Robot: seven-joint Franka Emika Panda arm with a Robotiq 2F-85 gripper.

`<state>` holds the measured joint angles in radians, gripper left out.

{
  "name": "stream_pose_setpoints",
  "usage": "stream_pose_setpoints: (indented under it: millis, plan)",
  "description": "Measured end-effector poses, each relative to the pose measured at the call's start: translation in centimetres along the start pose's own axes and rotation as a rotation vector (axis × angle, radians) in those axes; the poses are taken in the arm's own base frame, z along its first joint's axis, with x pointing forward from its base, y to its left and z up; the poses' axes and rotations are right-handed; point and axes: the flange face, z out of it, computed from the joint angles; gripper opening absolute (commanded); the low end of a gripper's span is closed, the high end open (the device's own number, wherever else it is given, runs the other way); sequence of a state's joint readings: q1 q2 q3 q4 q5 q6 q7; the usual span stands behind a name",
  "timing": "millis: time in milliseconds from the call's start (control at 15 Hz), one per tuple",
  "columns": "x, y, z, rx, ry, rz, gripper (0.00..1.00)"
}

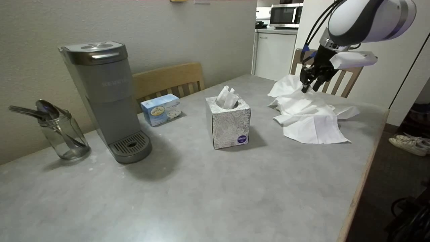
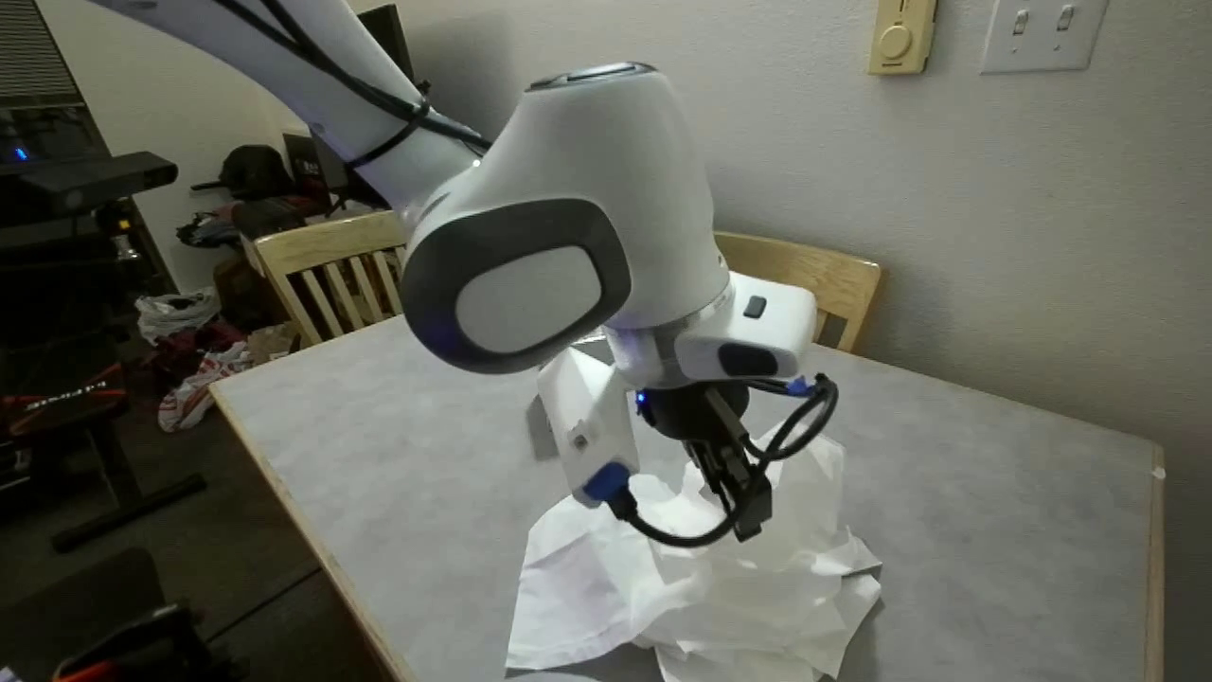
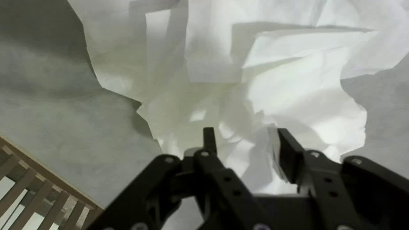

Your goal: Put one tissue on the table

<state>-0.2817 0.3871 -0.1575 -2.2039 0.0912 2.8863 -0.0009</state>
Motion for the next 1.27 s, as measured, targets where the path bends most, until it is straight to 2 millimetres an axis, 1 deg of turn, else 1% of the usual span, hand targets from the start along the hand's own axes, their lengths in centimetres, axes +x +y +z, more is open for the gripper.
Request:
stream_pose_setpoints:
  millis: [133, 200, 467, 600, 733, 867, 933, 1267]
  plan:
    - [0.7, -0.9, -1.8, -0.009, 0.03, -0.021, 0.96]
    - [1.2, -1.3, -3.1, -0.016, 0.043, -0.034, 1.0]
    - [2.5, -2.9, -9.6, -0.055, 0.087, -0.081, 1.0]
    - [2.8, -4.0, -12.8, -0.07, 0.105, -0.098, 1.0]
    - [2.7, -5.5, -15.4, -0.079, 0.107, -0.109, 1.0]
    - [2.4, -6.7, -16.8, -0.073, 0.105, -0.117, 1.0]
    - [2.4, -7.0, -16.9, -0.071, 0.105, -0.119, 1.0]
    - [2.2, -6.8, -16.6, -0.073, 0.099, -0.118, 1.0]
